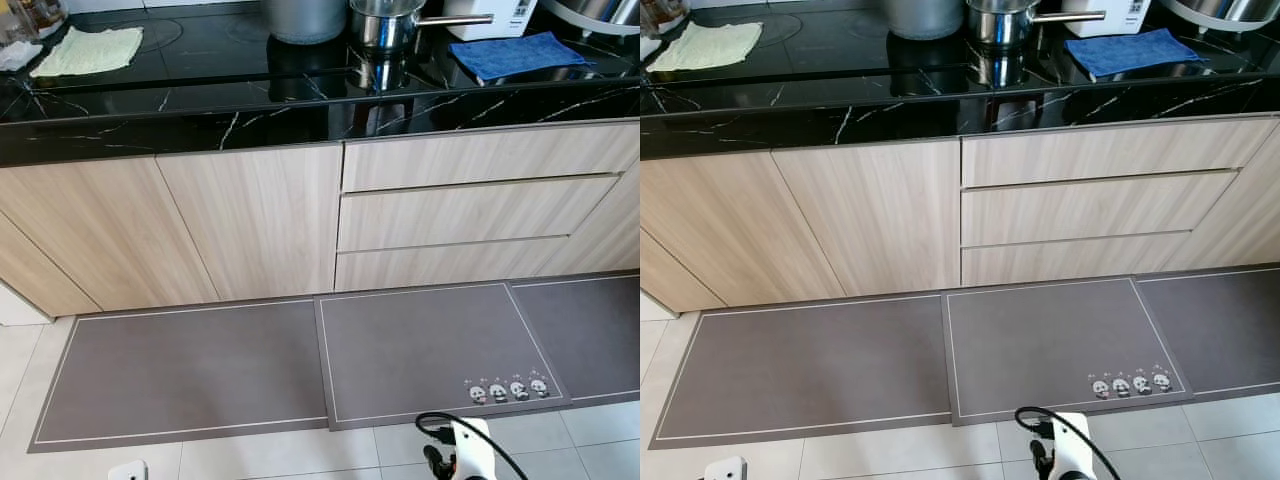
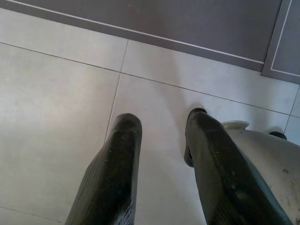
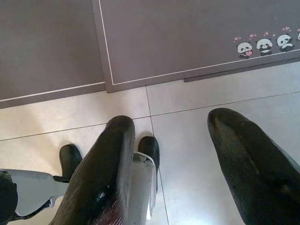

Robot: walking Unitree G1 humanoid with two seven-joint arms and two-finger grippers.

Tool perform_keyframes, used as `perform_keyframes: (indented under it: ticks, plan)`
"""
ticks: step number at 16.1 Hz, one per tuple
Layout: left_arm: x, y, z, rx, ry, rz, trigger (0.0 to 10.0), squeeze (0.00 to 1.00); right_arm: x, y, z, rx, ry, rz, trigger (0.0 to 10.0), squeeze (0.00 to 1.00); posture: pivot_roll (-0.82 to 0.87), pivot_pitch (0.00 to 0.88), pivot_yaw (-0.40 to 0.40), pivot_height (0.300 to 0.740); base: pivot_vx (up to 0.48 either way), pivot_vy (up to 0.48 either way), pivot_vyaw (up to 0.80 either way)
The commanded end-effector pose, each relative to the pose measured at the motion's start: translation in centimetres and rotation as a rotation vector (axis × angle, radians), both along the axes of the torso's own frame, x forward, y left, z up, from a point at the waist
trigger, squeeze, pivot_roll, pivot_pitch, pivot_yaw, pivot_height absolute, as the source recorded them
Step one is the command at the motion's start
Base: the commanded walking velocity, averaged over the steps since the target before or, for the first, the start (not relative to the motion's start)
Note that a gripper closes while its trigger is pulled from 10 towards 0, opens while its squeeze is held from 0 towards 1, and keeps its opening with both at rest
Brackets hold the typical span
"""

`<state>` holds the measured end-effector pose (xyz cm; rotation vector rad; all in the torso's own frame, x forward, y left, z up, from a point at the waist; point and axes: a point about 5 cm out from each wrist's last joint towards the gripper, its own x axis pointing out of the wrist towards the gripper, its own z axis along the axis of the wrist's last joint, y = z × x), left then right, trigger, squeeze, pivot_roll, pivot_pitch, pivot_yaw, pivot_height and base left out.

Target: Kitchen organization

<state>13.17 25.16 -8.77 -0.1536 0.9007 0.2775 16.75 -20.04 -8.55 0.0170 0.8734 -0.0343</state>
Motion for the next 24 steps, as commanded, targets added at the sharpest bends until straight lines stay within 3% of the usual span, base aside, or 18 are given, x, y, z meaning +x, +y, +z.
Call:
perform_keyframes:
  ticks: [1, 12, 24]
  plan:
    - [-1.49, -0.54, -0.84, 0.003, 0.186, -0.250, 10.0, 0.00, 0.15, 3.54, -0.62, 0.158, 0.121, 0.067, 10.0, 0.00, -0.03, 0.166, 0.042, 0.740, 0.000, 0.000, 0.00]
    - [-1.65, -0.51, -0.87, 0.009, 0.188, -0.249, 10.0, 0.00, -0.02, 3.56, -0.69, 0.160, 0.122, 0.061, 10.0, 0.00, -0.03, 0.140, 0.039, 0.740, 0.000, 0.000, 0.00]
    - [-1.18, -0.12, -0.60, 0.019, 0.154, -0.215, 10.0, 0.00, 0.31, 3.81, -0.58, 0.174, 0.121, 0.046, 10.0, 0.00, 0.01, 0.175, 0.044, 0.740, 0.000, 0.000, 0.00]
